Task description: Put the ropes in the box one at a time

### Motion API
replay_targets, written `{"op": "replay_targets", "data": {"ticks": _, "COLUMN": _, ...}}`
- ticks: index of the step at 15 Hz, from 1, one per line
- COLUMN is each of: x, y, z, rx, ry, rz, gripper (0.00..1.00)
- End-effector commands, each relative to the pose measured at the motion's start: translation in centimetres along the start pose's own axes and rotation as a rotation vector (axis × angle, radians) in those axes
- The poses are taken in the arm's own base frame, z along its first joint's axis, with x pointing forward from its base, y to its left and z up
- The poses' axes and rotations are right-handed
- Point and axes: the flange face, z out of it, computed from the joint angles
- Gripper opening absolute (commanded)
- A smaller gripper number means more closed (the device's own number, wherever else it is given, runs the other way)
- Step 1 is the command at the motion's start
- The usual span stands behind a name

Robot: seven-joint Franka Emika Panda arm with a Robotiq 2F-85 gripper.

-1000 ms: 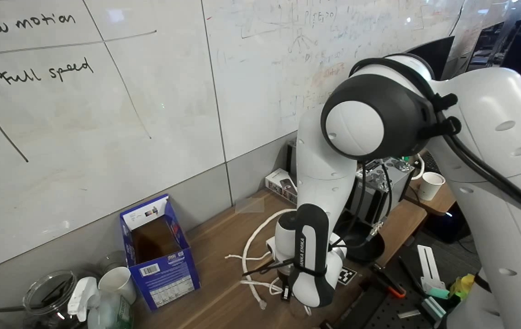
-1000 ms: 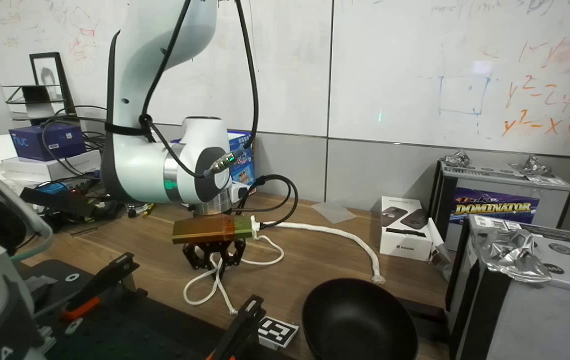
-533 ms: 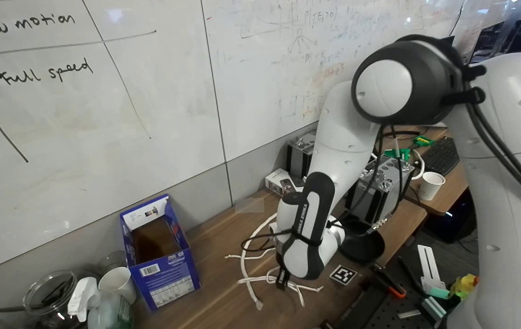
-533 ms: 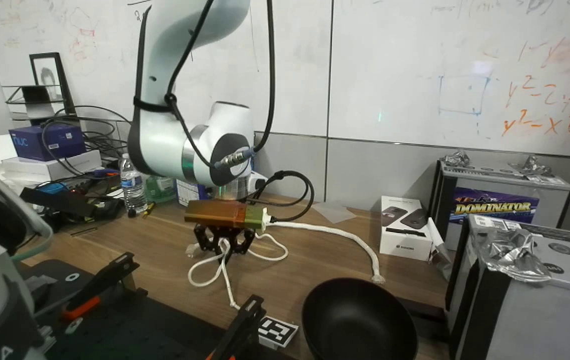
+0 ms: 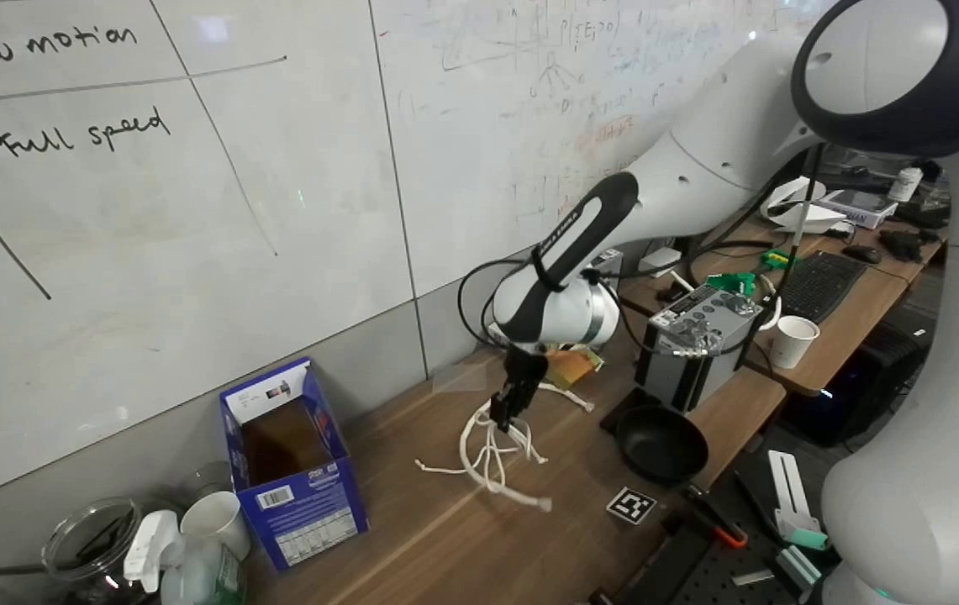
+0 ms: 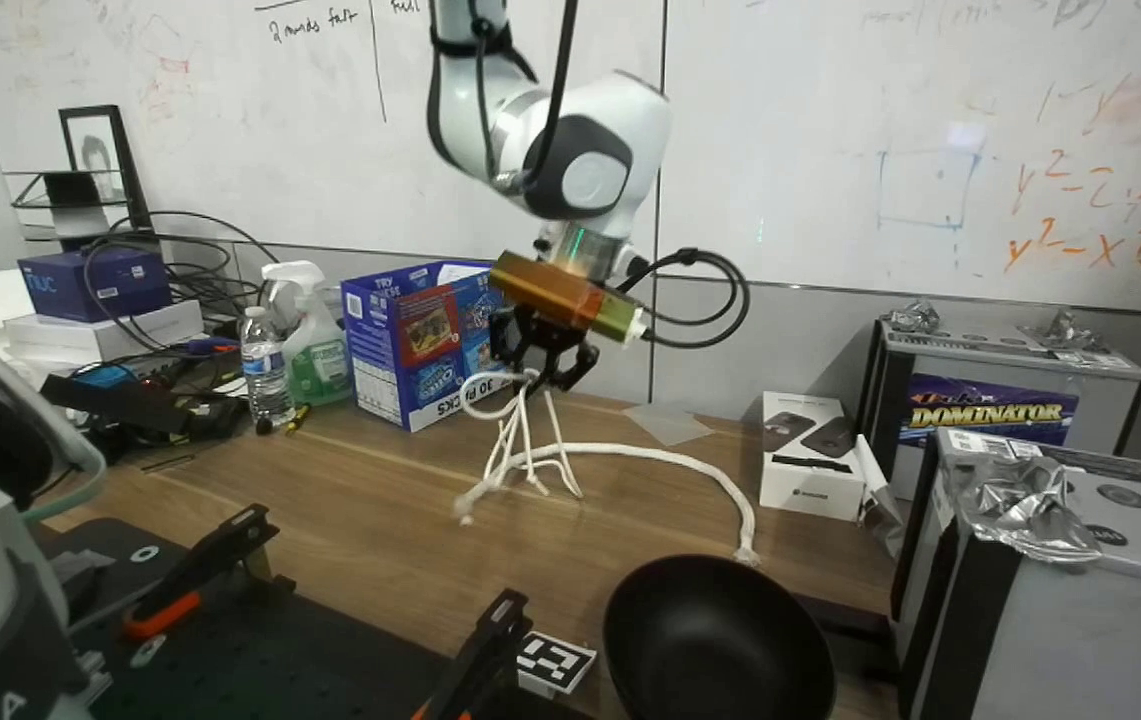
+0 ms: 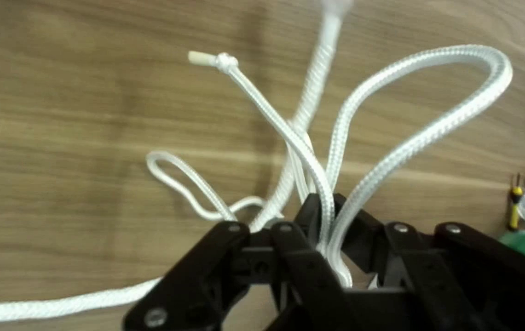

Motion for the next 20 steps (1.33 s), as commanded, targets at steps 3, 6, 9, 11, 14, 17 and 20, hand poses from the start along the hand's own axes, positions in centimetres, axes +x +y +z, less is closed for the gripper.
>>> {"op": "replay_targets", "data": {"ticks": 3, "x": 7.1, "y": -1.9, "z": -10.5, "rx": 0.066, "ry": 0.127, "rz": 0.035, "gripper": 0.07}}
{"op": "replay_targets", "data": {"ticks": 6, "x": 9.9, "y": -5.4, "z": -13.6, "rx": 0.05, "ry": 0.194, "rz": 0.029, "gripper": 0.07}}
{"op": "replay_targets", "data": {"ticks": 9, "x": 12.2, "y": -9.9, "z": -15.4, "rx": 0.021, "ry": 0.24, "rz": 0.009, "gripper": 0.07}}
{"op": "replay_targets", "data": {"ticks": 11, "x": 13.2, "y": -12.7, "z": -15.9, "rx": 0.008, "ry": 0.251, "rz": -0.003, "gripper": 0.07}}
{"op": "replay_targets", "data": {"ticks": 14, "x": 14.7, "y": -16.2, "z": -16.1, "rx": 0.002, "ry": 0.263, "rz": -0.009, "gripper": 0.07}}
{"op": "replay_targets", "data": {"ticks": 17, "x": 16.1, "y": -19.5, "z": -16.8, "rx": -0.021, "ry": 0.285, "rz": -0.013, "gripper": 0.07}}
{"op": "replay_targets", "data": {"ticks": 20, "x": 17.5, "y": -22.8, "z": -17.4, "rx": -0.029, "ry": 0.3, "rz": -0.032, "gripper": 0.07}}
